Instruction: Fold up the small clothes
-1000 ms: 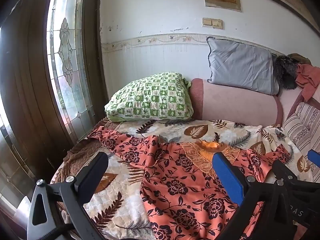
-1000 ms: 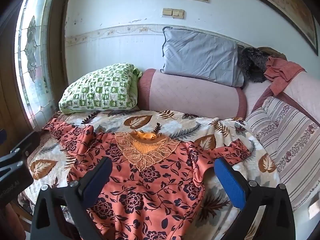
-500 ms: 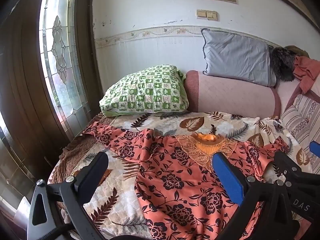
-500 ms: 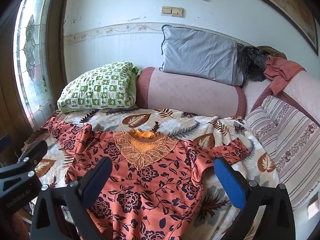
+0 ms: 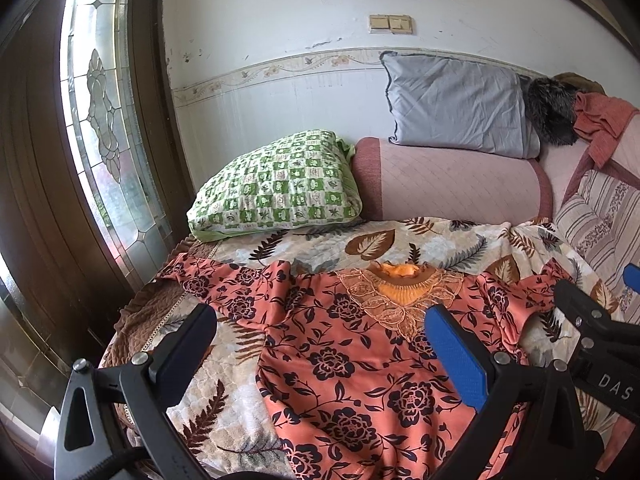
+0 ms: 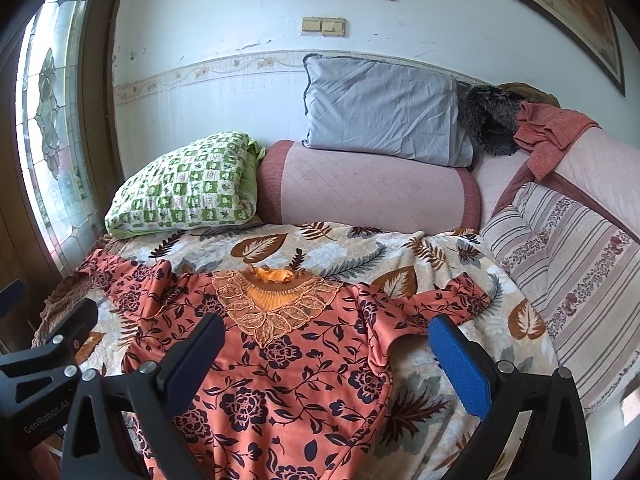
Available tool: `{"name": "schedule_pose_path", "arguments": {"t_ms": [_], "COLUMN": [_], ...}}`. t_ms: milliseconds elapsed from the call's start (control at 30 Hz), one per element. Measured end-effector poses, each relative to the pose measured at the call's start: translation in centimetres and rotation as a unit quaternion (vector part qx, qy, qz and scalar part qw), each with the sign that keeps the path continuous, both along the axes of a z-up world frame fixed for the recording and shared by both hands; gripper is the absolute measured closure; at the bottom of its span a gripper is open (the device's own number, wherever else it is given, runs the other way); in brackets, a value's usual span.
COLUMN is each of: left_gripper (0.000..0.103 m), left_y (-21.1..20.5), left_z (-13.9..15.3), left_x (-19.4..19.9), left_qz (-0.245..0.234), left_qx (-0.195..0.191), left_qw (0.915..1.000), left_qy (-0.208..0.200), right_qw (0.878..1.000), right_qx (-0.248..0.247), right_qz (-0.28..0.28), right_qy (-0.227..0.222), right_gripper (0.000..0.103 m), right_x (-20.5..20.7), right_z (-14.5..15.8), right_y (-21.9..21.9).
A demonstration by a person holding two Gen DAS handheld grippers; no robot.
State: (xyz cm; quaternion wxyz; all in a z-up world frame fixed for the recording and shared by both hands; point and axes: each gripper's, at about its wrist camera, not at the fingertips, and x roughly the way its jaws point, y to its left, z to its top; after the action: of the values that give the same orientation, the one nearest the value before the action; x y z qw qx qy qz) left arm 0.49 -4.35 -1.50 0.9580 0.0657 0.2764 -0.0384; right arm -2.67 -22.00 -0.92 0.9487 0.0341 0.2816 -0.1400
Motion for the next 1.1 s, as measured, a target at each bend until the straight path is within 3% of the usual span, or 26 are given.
{"name": "schedule_pose_path", "arguments": {"t_ms": [633, 767, 967, 1100], "left_gripper": [0.0, 0.0, 0.0, 0.0], "left_y": [-2.1, -1.3, 0.4, 1.0], "left_z": [-2.2, -4.5, -8.7, -10.7], "left_x": [2.1, 3.9, 6.4, 8.2], "left_qz": [-0.019, -0.022, -0.012, 0.004], "left_qx": [0.011, 0.0, -0.047, -0.079], "left_qw": [0.9994, 0.997, 0.987, 0.978], "left_qy": [0.027, 0.074, 0.153, 0.193], "right_qw": [0.999, 0.998, 0.995, 0.989], "right_qx": [0.017, 0.037, 0.05, 0.101], "right_qz": [-0.031, -0.048, -0.085, -0.106], "right_qy": [0.01, 0.011, 0.017, 0.026], "right_gripper": [0.0, 0.0, 0.0, 0.0], "right_x": [0.7, 0.7, 0.4, 0.3], "right_z": [-1.9, -3.0, -5.6, -8.2], "right_y": [-4.3, -6.8, -11.8, -16.6]}}
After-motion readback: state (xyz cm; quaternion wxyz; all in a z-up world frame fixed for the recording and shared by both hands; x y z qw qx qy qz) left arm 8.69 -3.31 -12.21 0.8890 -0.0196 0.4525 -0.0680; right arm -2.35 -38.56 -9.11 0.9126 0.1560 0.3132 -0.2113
